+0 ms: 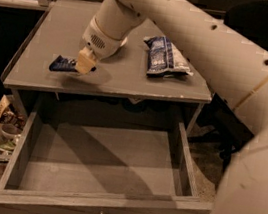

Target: Place rxbar blueberry into top drawer

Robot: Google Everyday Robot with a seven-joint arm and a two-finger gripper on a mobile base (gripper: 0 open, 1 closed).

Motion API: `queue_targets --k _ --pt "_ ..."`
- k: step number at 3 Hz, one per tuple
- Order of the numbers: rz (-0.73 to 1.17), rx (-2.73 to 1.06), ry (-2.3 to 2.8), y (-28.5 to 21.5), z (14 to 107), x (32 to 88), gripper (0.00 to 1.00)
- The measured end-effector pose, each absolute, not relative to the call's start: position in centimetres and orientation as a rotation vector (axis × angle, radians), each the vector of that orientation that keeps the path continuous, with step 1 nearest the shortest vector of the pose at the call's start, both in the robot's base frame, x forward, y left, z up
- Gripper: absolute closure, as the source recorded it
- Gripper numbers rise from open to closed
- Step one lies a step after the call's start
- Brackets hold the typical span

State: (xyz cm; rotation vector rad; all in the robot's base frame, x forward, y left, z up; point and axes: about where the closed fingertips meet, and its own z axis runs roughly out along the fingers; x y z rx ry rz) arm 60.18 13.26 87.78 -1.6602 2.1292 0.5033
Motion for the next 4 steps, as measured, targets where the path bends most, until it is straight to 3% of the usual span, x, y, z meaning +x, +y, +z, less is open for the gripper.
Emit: queue_targets --k 2,4 --pt "0.393 -1.436 2.112 8.4 88.8 53.2 1.00" --pt "0.351 -1.323 2.179 6.8 83.7 50.2 1.00"
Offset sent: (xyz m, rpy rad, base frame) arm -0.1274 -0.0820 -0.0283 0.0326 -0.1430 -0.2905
